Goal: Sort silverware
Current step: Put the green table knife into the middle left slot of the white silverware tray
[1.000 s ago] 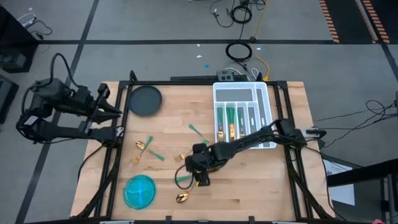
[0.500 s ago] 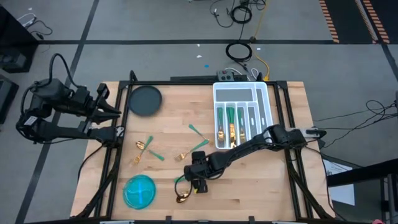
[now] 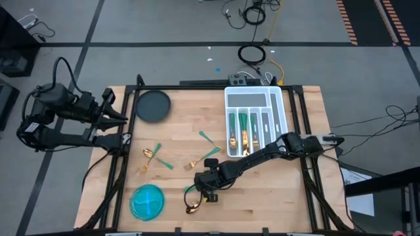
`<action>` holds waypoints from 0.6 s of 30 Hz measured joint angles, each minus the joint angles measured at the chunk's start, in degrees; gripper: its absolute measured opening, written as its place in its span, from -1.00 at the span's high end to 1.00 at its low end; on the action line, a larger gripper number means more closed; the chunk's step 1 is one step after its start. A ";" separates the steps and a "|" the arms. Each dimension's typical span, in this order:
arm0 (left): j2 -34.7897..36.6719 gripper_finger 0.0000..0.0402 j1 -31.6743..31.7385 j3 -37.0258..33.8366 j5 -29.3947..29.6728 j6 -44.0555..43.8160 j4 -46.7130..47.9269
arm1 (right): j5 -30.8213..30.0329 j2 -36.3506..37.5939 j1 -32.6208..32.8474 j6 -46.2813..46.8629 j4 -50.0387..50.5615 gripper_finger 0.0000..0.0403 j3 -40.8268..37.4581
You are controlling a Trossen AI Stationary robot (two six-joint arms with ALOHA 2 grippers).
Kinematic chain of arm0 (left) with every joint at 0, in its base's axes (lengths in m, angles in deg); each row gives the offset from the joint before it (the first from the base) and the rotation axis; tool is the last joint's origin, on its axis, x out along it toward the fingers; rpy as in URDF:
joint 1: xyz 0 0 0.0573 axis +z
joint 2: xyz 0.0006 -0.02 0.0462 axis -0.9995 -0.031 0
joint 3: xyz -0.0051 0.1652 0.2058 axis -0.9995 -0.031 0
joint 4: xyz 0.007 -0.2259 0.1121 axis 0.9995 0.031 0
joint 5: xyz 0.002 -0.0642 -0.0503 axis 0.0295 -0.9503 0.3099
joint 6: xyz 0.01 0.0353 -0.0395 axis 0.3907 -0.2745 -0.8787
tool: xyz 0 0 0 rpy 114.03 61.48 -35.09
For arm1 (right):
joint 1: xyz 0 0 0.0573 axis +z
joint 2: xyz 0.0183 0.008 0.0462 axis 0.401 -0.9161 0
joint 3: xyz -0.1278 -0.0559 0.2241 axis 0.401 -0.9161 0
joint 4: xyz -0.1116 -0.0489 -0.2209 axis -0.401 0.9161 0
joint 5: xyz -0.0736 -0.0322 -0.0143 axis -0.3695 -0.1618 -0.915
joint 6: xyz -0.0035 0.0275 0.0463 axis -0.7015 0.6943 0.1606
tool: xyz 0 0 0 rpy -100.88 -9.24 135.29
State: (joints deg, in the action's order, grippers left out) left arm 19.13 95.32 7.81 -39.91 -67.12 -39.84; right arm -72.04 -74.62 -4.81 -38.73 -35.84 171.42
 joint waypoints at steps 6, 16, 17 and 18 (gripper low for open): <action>0.00 0.72 0.00 0.00 -0.02 0.04 0.43 | 1.78 -0.02 -0.09 2.53 0.12 0.97 -0.04; 0.00 0.72 0.00 0.00 -0.04 0.04 0.65 | 0.04 0.29 -0.12 5.33 6.78 0.99 7.05; 0.00 0.72 0.00 0.00 -0.02 0.04 0.63 | -0.53 0.21 -0.22 5.43 8.41 1.00 8.32; 0.00 0.72 0.00 0.00 -0.02 0.04 0.65 | -1.09 0.18 -0.28 5.47 10.20 1.00 9.73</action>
State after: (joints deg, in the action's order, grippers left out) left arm 19.13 95.32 7.81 -39.93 -67.08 -39.19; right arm -73.13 -74.45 -5.10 -33.26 -25.64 181.16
